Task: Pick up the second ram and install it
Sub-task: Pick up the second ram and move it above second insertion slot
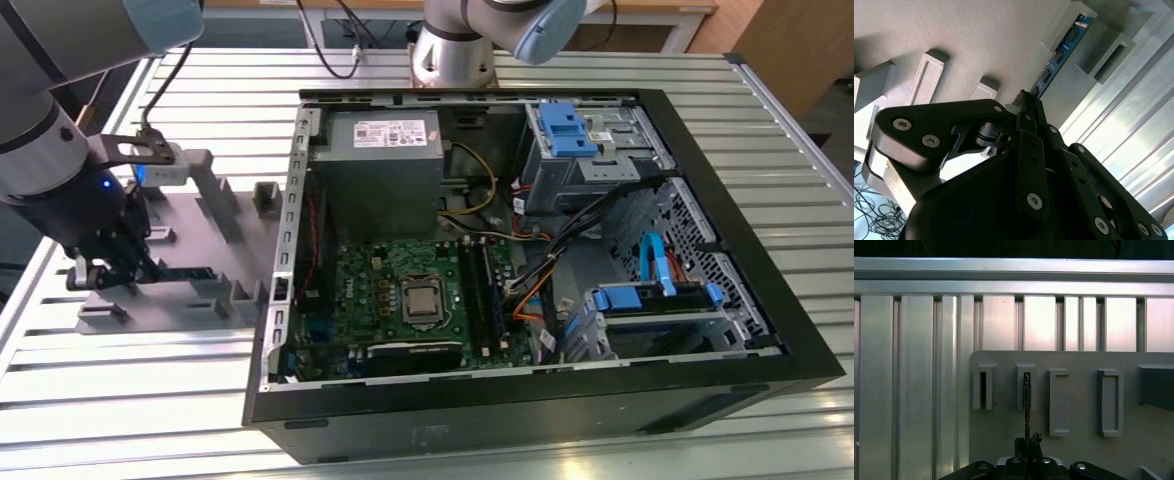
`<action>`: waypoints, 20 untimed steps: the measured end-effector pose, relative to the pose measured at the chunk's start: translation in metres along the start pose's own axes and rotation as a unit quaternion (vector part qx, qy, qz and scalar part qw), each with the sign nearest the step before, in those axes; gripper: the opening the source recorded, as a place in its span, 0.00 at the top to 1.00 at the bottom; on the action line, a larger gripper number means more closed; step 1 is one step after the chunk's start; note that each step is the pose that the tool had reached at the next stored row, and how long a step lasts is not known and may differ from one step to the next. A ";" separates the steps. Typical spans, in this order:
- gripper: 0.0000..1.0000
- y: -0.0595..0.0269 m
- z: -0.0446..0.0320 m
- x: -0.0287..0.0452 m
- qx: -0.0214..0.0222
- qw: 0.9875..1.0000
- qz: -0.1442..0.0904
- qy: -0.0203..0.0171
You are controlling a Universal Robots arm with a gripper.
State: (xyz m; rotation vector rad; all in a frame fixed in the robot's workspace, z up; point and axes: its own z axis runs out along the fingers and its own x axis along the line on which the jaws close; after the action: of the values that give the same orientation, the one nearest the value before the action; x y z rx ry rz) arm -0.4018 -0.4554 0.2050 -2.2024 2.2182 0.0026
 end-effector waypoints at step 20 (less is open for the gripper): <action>0.86 -0.0001 -0.0112 -0.0002 0.000 1.000 0.000 0.000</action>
State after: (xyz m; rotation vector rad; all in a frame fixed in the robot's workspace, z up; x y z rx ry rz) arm -0.4018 -0.4554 0.2162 -2.2020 2.2176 0.0017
